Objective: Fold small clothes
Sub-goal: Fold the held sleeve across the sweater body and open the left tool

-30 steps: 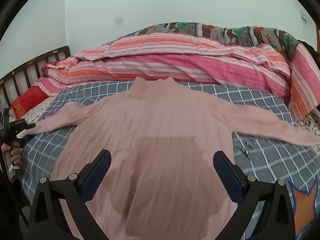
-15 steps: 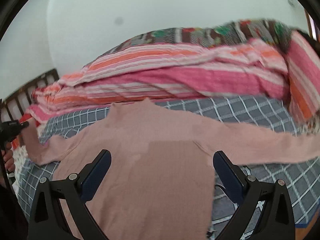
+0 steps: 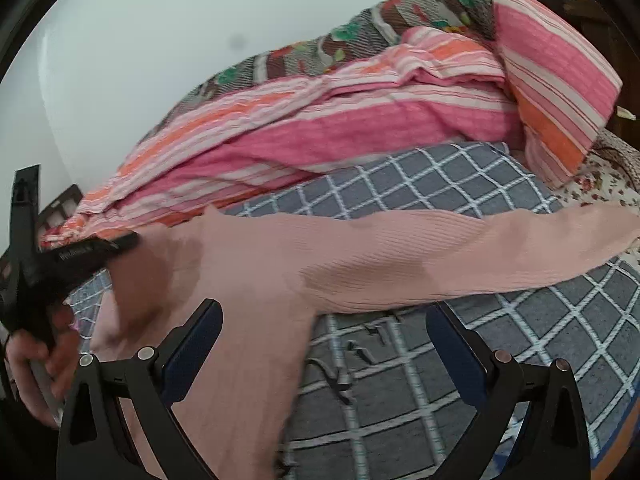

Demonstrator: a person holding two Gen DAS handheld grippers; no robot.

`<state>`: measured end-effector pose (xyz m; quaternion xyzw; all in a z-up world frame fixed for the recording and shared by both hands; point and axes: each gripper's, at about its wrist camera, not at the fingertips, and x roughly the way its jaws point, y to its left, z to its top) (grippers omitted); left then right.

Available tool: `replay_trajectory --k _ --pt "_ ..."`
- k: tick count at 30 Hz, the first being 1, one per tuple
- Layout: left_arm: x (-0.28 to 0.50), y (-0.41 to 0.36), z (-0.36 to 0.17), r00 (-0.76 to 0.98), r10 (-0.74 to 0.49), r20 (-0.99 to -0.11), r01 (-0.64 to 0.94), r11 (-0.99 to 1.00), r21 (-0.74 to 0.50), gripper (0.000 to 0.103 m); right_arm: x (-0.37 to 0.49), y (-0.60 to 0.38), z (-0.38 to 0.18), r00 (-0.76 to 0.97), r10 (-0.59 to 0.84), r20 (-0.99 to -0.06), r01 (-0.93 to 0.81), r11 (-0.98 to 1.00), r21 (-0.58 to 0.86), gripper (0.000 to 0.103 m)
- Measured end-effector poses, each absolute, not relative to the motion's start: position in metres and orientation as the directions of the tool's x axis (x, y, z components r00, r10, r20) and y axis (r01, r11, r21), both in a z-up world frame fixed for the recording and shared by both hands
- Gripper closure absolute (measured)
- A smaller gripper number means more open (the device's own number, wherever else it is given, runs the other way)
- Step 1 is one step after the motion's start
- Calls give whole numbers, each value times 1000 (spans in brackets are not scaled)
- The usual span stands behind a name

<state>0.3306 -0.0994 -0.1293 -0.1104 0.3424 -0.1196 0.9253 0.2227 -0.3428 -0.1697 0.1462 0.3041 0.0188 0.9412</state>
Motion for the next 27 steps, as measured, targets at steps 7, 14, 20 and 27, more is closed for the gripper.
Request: replay_trajectory --k 7,14,20,27 --pt "319 -96 -165 622 -406 -669 164 904 -396 48 222 -345 -167 816 138 -561 40 955 294 3" --pt "280 -13 -149 734 -311 -604 83 923 -375 32 229 -325 -171 796 156 -585 14 961 275 3" --pt "267 65 -173 768 -154 -622 -70 945 -320 31 234 -294 -169 774 204 -599 -67 968 243 11" --pt "274 116 -196 722 -202 -662 -152 887 -436 32 242 -263 -170 741 233 -630 -145 971 188 26"
